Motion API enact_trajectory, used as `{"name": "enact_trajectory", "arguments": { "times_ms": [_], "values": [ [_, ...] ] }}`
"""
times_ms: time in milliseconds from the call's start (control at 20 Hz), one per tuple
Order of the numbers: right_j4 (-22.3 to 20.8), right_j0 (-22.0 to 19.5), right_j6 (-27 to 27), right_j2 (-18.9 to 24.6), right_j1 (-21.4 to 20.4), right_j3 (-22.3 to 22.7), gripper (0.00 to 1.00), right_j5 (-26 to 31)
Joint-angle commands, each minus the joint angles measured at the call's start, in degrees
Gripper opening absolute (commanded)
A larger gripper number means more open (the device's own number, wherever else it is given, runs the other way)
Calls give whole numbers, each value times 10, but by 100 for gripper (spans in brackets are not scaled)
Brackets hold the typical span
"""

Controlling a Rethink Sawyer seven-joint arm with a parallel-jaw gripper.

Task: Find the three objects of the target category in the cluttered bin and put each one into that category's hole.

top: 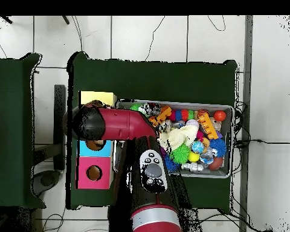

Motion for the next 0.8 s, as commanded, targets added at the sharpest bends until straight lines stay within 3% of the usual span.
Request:
{"name": "enact_trajectory", "arguments": {
  "times_ms": [50, 800],
  "values": [
    [17, -10, 80, 42, 54, 15, 0, 17],
    [13, -41, 62, 91, 79, 28, 0, -30]
  ]
}}
